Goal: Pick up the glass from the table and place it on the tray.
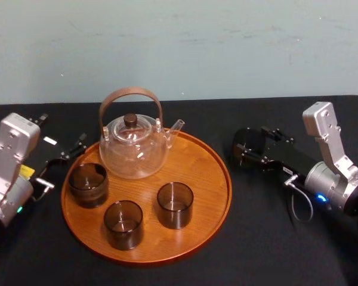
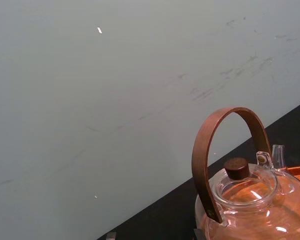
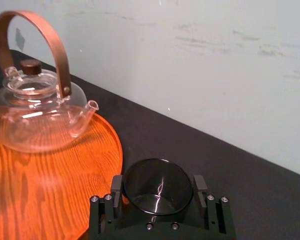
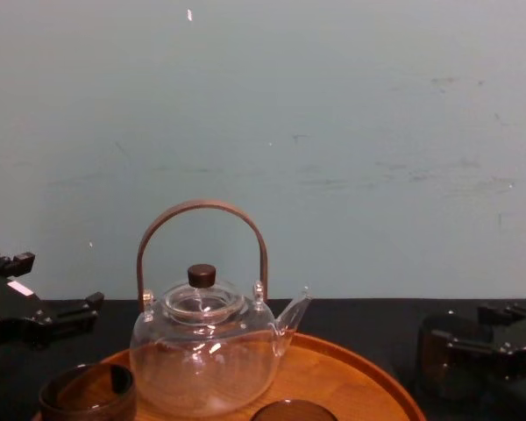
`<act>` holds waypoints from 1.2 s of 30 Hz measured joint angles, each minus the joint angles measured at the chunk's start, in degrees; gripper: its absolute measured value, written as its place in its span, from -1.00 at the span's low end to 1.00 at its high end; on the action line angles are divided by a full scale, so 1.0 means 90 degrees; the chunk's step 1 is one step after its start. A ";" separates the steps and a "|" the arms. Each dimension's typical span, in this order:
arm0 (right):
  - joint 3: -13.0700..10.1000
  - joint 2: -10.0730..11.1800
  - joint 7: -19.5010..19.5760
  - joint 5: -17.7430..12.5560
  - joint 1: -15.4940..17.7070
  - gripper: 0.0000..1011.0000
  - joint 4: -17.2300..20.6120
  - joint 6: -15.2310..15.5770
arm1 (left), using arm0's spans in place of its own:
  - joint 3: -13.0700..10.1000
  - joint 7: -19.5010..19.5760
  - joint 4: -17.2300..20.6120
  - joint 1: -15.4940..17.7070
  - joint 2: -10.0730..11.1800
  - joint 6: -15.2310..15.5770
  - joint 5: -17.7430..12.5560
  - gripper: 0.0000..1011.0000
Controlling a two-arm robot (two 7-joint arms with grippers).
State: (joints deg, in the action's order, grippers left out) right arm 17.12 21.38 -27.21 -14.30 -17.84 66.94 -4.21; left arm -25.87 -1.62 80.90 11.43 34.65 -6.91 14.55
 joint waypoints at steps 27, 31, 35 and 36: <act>0.0517 0.0066 -0.0377 -0.0147 -0.0060 0.73 0.0495 -0.0021 | 0.0000 0.0000 0.0000 0.0000 0.0000 0.0000 0.0000 0.98; 0.0622 -0.0006 -0.0432 -0.0148 -0.0175 0.73 0.0342 -0.0094 | 0.0001 0.0000 0.0000 0.0000 0.0000 0.0000 0.0000 0.98; 0.0740 -0.0102 -0.0494 -0.0141 -0.0342 0.73 0.0116 -0.0176 | 0.0000 0.0000 0.0001 0.0000 0.0000 0.0000 0.0000 0.98; 0.0757 -0.0117 -0.0500 -0.0139 -0.0369 0.73 0.0078 -0.0188 | 0.0000 0.0000 0.0000 0.0000 0.0000 0.0000 0.0000 0.98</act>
State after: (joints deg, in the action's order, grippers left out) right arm 23.93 20.32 -31.71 -15.56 -21.16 67.64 -5.90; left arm -25.86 -1.62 80.90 11.43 34.65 -6.91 14.55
